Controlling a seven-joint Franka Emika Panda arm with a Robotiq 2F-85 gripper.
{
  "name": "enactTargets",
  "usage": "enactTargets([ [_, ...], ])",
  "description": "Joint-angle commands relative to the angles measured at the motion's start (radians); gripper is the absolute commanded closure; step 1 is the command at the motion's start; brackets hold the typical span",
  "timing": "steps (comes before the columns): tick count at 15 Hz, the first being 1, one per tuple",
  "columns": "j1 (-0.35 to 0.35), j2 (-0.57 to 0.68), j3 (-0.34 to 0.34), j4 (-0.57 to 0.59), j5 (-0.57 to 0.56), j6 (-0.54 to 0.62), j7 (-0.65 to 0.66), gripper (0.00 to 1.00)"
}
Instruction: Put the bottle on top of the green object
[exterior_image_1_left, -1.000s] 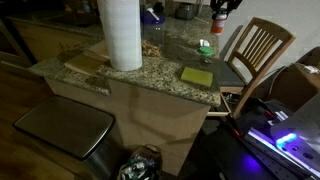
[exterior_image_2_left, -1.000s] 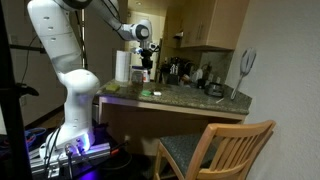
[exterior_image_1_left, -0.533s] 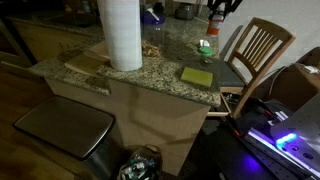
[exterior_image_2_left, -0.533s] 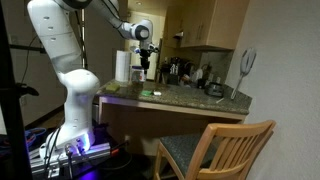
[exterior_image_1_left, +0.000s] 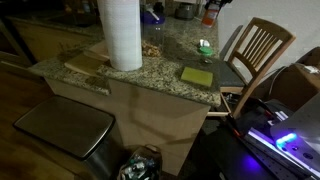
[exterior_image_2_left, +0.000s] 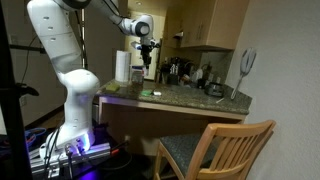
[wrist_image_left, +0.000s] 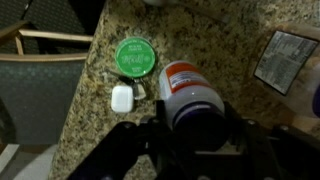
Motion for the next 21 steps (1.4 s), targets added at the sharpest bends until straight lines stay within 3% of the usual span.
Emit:
enactTargets([
  [1, -0.006, -0.025, 0.012, 0.189, -0.047, -0.137, -0.044, 0.7],
  [4, -0.005, -0.015, 0.031, 0.395, -0.084, -0.327, -0.047, 0.7],
  [6, -0.009, 0.012, 0.037, 0.46, -0.098, -0.405, -0.048, 0.7],
  [8, -0.012, 0.023, 0.032, 0.439, -0.096, -0.435, -0.048, 0.7],
  [16, -0.011, 0.091, 0.001, 0.206, -0.067, -0.337, -0.039, 0.7],
  [21, -0.008, 0.1, -0.001, 0.061, -0.054, -0.183, -0.015, 0.7],
])
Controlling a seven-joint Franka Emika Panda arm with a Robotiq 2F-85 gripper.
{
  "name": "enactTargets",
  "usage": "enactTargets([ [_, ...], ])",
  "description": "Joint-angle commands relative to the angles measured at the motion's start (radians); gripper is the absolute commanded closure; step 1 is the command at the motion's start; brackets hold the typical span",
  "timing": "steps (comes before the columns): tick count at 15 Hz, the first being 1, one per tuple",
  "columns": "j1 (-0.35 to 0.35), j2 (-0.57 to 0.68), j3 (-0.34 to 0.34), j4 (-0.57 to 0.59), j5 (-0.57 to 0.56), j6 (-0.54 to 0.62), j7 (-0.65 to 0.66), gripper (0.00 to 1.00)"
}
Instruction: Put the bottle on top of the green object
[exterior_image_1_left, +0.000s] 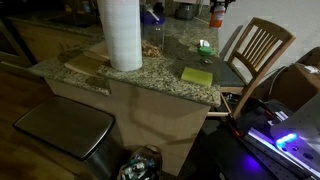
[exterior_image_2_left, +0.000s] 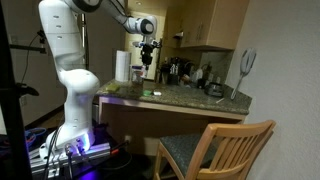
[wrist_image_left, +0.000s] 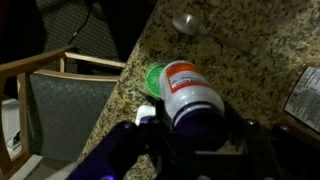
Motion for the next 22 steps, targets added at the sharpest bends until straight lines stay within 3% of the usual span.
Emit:
enactTargets([
  [1, -0.002, -0.014, -0.004, -0.127, 0.034, 0.133, 0.013, 0.7],
  [6, -0.008, -0.014, 0.0, -0.232, 0.031, 0.269, 0.048, 0.7],
  [11, -0.018, -0.004, 0.017, -0.254, -0.071, 0.347, 0.118, 0.7],
  [22, -0.019, 0.026, 0.023, -0.35, -0.115, 0.54, 0.276, 0.7],
])
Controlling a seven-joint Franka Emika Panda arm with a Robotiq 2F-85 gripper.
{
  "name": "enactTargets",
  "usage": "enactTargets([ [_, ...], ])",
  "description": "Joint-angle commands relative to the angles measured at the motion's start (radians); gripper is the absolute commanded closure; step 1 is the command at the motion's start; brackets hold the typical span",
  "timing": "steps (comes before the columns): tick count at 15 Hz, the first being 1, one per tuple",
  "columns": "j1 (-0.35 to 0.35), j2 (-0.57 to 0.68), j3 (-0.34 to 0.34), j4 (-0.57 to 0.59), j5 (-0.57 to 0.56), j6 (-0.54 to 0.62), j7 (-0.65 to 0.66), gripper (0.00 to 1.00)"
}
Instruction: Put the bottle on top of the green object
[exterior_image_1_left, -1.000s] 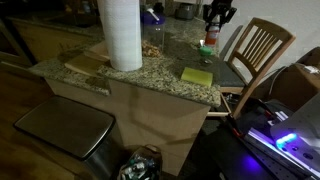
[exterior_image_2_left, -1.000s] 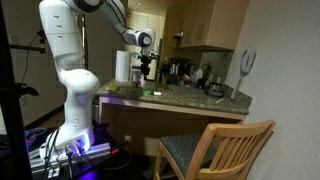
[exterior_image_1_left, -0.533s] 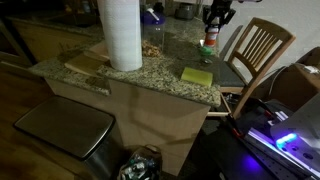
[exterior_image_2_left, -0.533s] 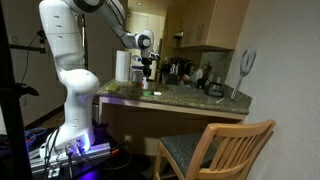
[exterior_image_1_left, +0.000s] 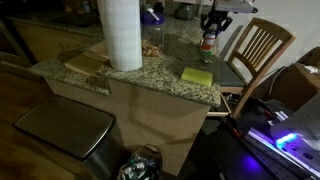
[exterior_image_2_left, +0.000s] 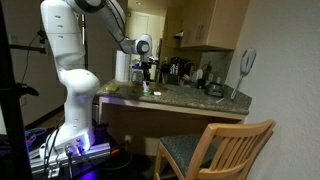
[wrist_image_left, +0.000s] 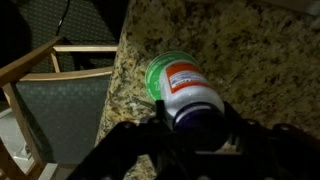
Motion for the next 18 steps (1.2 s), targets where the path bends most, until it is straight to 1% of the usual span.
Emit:
enactTargets([
  [1, -0.019, 0.007, 0.017, -0.03, -0.037, 0.066, 0.059, 0.7],
  [4, -0.019, 0.008, 0.016, -0.031, -0.049, 0.072, 0.091, 0.7],
  [5, -0.014, 0.009, 0.012, -0.026, -0.029, 0.06, 0.09, 0.2],
  [6, -0.009, 0.008, 0.009, -0.02, -0.017, 0.048, 0.085, 0.19],
  [7, -0.008, 0.008, 0.008, -0.022, -0.01, 0.049, 0.084, 0.14],
  [8, -0.023, -0.059, -0.041, -0.055, 0.022, 0.024, -0.009, 0.08],
  [9, -0.027, -0.066, -0.045, -0.042, 0.023, -0.004, -0.013, 0.02],
  [10, -0.032, -0.078, -0.056, -0.034, 0.027, -0.017, -0.03, 0.0],
  [12, -0.052, -0.108, -0.069, -0.009, 0.009, -0.047, -0.053, 0.0],
  [13, -0.056, -0.129, -0.078, 0.004, 0.021, -0.052, -0.077, 0.0],
  [15, -0.043, -0.17, -0.091, 0.035, 0.088, -0.041, -0.127, 0.0],
  [18, -0.017, -0.213, -0.112, 0.056, 0.255, 0.005, -0.213, 0.0],
])
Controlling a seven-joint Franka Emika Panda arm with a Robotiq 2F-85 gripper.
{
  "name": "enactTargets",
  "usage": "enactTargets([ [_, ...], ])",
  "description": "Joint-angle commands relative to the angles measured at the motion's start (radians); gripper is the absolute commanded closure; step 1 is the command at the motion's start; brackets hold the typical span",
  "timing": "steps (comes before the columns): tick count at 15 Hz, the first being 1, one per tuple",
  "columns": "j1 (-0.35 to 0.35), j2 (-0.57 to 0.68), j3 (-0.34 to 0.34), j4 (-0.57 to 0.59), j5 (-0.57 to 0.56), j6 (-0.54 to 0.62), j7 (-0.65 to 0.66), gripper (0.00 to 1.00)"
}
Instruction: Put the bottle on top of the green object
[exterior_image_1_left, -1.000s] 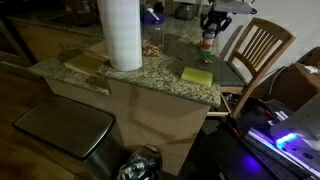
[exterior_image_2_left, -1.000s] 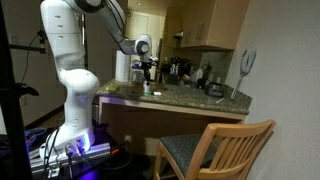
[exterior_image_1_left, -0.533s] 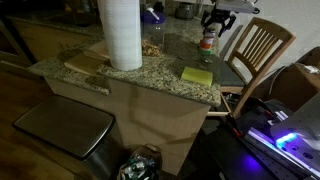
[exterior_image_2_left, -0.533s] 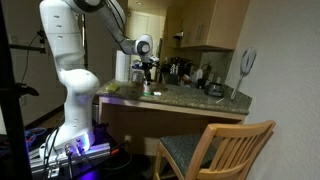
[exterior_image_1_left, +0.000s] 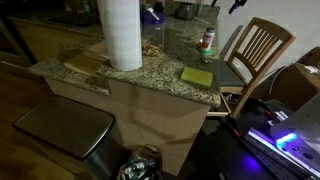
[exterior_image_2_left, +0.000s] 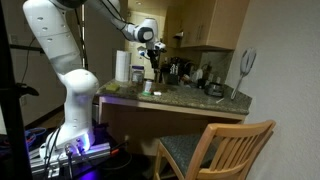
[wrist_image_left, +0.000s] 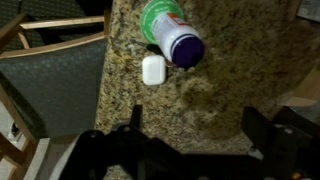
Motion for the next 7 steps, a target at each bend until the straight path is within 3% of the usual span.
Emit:
enactTargets([
  [1, 0.029, -0.051, -0.032, 0.027, 0.182, 0.015, -0.104, 0.0],
  [4, 0.026, -0.107, -0.05, 0.036, 0.308, 0.026, -0.119, 0.0],
  [5, -0.002, -0.079, -0.01, 0.043, 0.25, 0.006, -0.092, 0.0],
  [7, -0.001, -0.105, -0.023, 0.046, 0.288, 0.006, -0.1, 0.0],
])
